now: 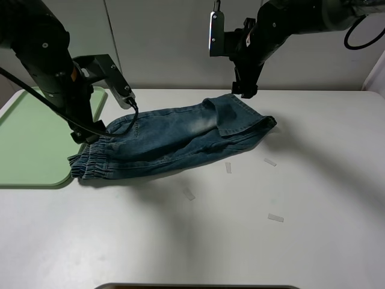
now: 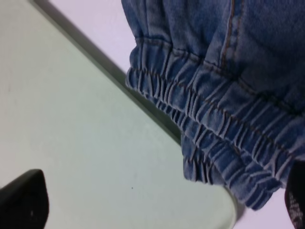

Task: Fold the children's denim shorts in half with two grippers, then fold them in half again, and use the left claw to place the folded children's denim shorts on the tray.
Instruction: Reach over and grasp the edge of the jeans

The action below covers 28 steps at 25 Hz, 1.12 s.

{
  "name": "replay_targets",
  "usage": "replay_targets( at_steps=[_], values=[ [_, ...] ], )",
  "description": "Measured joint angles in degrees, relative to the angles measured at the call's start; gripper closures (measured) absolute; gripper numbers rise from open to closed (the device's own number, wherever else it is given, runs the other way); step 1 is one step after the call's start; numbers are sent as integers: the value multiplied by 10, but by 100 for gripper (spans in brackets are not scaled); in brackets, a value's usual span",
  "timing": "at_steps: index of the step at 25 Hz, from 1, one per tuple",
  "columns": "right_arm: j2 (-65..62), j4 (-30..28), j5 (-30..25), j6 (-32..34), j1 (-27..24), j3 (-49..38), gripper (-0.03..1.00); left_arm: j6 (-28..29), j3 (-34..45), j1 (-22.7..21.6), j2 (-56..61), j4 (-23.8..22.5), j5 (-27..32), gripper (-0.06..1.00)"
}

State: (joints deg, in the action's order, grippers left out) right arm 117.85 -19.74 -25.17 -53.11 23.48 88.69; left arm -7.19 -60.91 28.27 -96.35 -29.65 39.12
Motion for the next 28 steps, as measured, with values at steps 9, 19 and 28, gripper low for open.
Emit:
replay_targets(
  at_steps=[9, 19, 28],
  values=[
    [-30, 0, -26, 87, 0, 0, 27, 2, -5, 0, 5, 0, 46, -5],
    [-99, 52, -152, 270, 0, 0, 27, 84, -24, 0, 123, 29, 204, -4],
    [-187, 132, -290, 352, 12, 0, 27, 140, -24, 0, 303, 47, 250, -4]
  ],
)
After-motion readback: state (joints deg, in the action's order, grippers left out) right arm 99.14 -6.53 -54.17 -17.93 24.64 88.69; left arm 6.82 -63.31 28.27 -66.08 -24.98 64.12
